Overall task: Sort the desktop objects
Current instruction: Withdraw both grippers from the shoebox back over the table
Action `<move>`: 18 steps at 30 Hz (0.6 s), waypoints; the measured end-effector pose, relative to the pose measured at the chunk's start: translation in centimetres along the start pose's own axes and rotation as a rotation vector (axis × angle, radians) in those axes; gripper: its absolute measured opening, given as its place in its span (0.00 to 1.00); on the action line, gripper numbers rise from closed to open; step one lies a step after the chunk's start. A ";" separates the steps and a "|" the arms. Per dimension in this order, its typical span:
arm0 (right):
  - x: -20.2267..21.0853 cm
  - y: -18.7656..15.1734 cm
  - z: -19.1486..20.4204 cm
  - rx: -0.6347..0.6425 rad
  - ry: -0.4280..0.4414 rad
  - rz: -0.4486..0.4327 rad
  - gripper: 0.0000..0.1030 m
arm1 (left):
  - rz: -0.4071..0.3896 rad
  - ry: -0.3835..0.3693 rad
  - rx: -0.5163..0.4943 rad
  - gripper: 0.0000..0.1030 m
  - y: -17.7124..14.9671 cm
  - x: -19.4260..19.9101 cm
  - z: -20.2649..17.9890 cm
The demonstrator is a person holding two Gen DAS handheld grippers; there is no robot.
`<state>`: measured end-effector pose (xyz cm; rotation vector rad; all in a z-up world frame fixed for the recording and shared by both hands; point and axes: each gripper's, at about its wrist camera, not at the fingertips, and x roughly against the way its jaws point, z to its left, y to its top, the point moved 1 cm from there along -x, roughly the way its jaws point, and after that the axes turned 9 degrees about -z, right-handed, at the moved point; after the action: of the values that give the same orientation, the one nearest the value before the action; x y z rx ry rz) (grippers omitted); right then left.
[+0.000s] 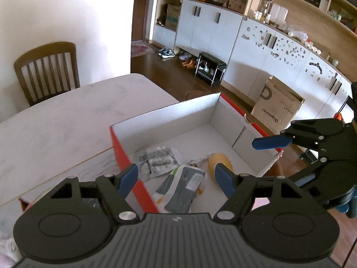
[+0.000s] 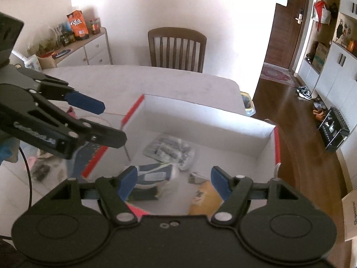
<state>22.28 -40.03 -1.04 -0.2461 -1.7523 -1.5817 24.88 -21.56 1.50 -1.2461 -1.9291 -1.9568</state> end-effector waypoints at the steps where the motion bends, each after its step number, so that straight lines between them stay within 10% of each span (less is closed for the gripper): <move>1: 0.1 0.0 0.4 -0.008 0.001 -0.002 0.70 | -0.004 0.001 0.007 0.73 -0.2 0.6 0.2; 18: -0.9 0.3 9.7 -0.008 0.047 0.003 0.70 | -0.023 0.047 0.041 0.73 -6.5 9.0 6.6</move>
<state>19.26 -30.73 -0.91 -0.2138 -1.7094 -1.5805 18.10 -10.61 0.95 -1.1626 -1.9591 -1.9288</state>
